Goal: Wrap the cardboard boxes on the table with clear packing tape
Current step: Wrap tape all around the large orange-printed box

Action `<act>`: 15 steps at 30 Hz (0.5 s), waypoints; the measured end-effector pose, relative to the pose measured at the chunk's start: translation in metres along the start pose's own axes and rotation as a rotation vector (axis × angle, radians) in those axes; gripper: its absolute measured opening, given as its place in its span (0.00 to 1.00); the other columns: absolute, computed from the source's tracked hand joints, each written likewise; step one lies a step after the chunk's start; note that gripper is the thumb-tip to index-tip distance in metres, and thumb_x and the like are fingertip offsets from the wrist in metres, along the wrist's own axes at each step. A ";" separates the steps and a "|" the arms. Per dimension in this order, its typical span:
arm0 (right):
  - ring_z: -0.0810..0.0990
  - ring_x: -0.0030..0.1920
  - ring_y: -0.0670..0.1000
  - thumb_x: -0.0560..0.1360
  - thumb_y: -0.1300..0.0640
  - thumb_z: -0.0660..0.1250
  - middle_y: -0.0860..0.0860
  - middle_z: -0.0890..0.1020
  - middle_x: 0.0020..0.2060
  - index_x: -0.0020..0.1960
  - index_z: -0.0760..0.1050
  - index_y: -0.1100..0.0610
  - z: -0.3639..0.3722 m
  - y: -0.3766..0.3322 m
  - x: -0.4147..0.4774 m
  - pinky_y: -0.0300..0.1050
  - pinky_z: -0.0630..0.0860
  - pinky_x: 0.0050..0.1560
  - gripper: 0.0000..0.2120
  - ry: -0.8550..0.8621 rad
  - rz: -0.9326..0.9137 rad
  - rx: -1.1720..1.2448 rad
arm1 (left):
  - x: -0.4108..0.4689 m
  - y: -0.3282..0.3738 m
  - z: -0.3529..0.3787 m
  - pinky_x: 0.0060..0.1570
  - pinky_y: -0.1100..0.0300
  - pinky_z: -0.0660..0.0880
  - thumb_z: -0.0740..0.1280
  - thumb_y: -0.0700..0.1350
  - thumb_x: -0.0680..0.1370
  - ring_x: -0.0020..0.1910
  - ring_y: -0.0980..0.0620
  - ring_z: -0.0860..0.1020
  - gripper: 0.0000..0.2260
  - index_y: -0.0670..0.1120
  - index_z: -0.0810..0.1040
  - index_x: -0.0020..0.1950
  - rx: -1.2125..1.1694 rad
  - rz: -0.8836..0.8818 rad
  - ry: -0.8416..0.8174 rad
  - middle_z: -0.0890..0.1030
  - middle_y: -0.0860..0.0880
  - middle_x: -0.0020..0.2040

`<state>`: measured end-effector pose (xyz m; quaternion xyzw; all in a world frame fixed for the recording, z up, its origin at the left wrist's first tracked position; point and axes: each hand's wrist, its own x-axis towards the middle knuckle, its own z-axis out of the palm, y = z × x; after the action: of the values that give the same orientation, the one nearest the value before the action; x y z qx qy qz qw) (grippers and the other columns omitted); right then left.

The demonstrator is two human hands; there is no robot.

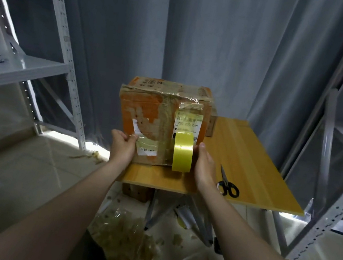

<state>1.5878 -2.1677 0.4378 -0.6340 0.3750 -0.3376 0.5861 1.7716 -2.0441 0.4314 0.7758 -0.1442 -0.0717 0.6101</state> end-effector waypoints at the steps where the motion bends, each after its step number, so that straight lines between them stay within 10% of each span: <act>1: 0.75 0.67 0.51 0.86 0.39 0.52 0.47 0.80 0.64 0.60 0.81 0.46 0.001 -0.001 0.001 0.52 0.69 0.68 0.21 0.013 -0.024 0.018 | -0.004 0.004 0.001 0.39 0.58 0.67 0.63 0.48 0.85 0.46 0.49 0.73 0.09 0.45 0.64 0.55 0.006 0.016 0.020 0.71 0.50 0.46; 5: 0.56 0.81 0.54 0.85 0.38 0.51 0.48 0.66 0.79 0.81 0.63 0.48 0.002 -0.010 -0.002 0.57 0.55 0.80 0.27 0.010 -0.102 -0.007 | -0.013 0.023 0.000 0.42 0.56 0.69 0.60 0.47 0.86 0.42 0.54 0.72 0.07 0.46 0.64 0.55 -0.033 0.056 0.090 0.72 0.51 0.46; 15: 0.56 0.77 0.53 0.85 0.38 0.52 0.54 0.65 0.74 0.80 0.60 0.41 -0.002 -0.054 -0.026 0.57 0.59 0.74 0.24 0.036 -0.217 0.020 | -0.018 0.072 -0.019 0.69 0.40 0.68 0.66 0.55 0.65 0.65 0.40 0.72 0.16 0.64 0.72 0.53 0.154 0.003 -0.076 0.76 0.51 0.64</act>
<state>1.5773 -2.1443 0.4923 -0.6588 0.3113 -0.4142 0.5454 1.7503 -2.0368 0.5044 0.8171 -0.1733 -0.0889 0.5427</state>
